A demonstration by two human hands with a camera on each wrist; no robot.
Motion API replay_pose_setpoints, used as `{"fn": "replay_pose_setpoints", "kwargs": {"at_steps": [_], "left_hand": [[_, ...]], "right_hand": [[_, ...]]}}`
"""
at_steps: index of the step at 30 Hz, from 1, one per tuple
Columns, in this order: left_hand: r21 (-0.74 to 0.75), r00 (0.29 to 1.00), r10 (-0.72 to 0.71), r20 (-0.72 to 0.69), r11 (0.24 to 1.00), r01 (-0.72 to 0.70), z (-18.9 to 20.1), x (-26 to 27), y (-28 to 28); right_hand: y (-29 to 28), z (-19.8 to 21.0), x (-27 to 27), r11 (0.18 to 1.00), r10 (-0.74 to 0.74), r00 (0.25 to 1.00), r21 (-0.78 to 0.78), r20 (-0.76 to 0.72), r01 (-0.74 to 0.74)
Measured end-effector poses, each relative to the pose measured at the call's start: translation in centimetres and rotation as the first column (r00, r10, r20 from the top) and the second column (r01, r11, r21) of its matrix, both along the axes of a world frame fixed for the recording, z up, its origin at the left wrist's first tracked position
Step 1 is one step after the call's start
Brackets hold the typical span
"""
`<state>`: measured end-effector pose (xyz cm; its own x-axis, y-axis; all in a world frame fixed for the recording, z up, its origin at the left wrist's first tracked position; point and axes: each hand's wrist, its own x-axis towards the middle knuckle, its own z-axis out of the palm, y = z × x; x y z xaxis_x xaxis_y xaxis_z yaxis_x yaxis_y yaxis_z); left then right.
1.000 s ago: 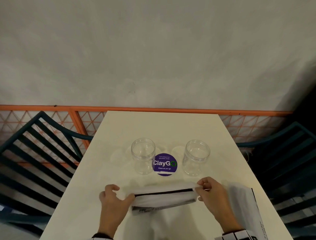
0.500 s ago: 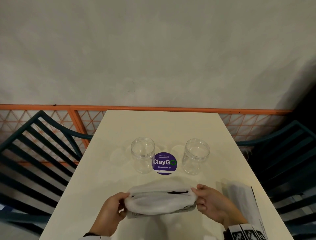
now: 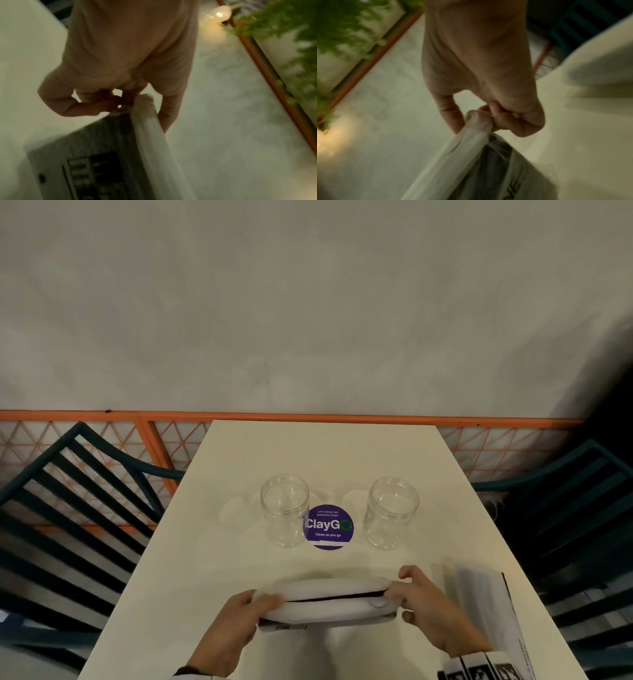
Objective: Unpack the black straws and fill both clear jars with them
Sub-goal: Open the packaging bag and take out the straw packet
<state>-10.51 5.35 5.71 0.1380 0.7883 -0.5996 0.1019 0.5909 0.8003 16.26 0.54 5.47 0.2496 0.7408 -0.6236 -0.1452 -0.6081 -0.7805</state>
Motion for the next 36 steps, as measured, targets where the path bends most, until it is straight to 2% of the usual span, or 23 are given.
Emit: {"fn": "replay_pose_setpoints", "kwargs": {"at_steps": [3,5,7,8,11,13,15,17,18,19,21,24,28,30,32,34,36], "left_hand": [[0.093,0.980,-0.006,-0.198,0.995,0.025,-0.7,0.3,0.2],[0.153,0.954,0.063,-0.292,0.988,-0.019,-0.8,0.4,0.5],[0.236,0.922,0.157,-0.355,0.969,-0.074,-0.9,0.4,0.6],[0.310,0.897,0.186,-0.400,0.949,-0.058,-0.9,0.6,0.7],[0.457,0.775,0.151,-0.613,0.869,0.192,-0.6,1.7,0.2],[0.454,0.741,0.120,-0.661,0.850,0.268,-0.7,2.0,0.1],[0.447,0.732,0.128,-0.669,0.856,0.260,-1.0,2.0,0.5],[0.460,0.711,0.186,-0.679,0.861,0.215,-1.2,1.9,1.1],[0.471,0.683,0.214,-0.698,0.856,0.212,-1.3,1.9,1.4],[0.480,0.655,0.237,-0.718,0.850,0.218,-1.3,1.9,1.5],[0.504,0.634,0.258,-0.728,0.829,0.242,-1.2,2.0,1.7],[0.536,0.717,0.185,-0.671,0.790,0.297,-1.7,1.7,1.8],[0.466,0.810,-0.020,-0.586,0.810,0.357,-1.8,0.5,1.7],[0.440,0.880,-0.058,-0.471,0.850,0.291,-1.2,0.1,1.8],[0.426,0.922,-0.064,-0.383,0.873,0.238,-0.7,-0.2,1.8],[0.425,0.932,-0.083,-0.352,0.873,0.238,-0.5,-0.3,1.7],[0.427,0.924,-0.104,-0.367,0.864,0.267,-0.4,0.0,1.4]], "right_hand": [[0.4,0.3,-1.2,0.998,0.051,0.950,0.020,0.307,-0.060],[0.7,0.1,-1.9,0.993,0.054,0.873,0.069,0.485,-0.100],[0.8,0.0,-2.5,0.982,0.062,0.798,0.104,0.599,-0.155],[0.8,0.0,-2.7,0.976,0.074,0.773,0.115,0.630,-0.186],[0.8,0.4,-3.3,0.942,0.125,0.699,0.137,0.705,-0.306],[0.7,0.8,-3.6,0.895,0.181,0.563,0.102,0.807,-0.434],[0.5,1.2,-3.9,0.814,0.268,0.374,-0.001,0.888,-0.581],[0.4,1.5,-4.2,0.732,0.364,0.265,-0.098,0.893,-0.675],[0.5,1.4,-4.3,0.712,0.400,0.240,-0.135,0.884,-0.689],[0.6,1.3,-4.5,0.715,0.412,0.241,-0.147,0.879,-0.683],[0.8,0.8,-5.0,0.786,0.357,0.305,-0.108,0.883,-0.609],[1.2,0.3,-5.5,0.893,0.273,0.406,-0.072,0.872,-0.444],[1.3,-0.3,-5.1,0.910,0.261,0.518,-0.028,0.814,-0.414],[1.3,-0.6,-4.8,0.906,0.245,0.549,0.013,0.799,-0.423],[1.1,-0.8,-4.6,0.916,0.210,0.580,0.049,0.787,-0.398],[1.0,-1.1,-4.5,0.923,0.188,0.580,0.059,0.792,-0.380],[0.9,-1.6,-4.6,0.914,0.201,0.538,0.042,0.819,-0.404]]}}
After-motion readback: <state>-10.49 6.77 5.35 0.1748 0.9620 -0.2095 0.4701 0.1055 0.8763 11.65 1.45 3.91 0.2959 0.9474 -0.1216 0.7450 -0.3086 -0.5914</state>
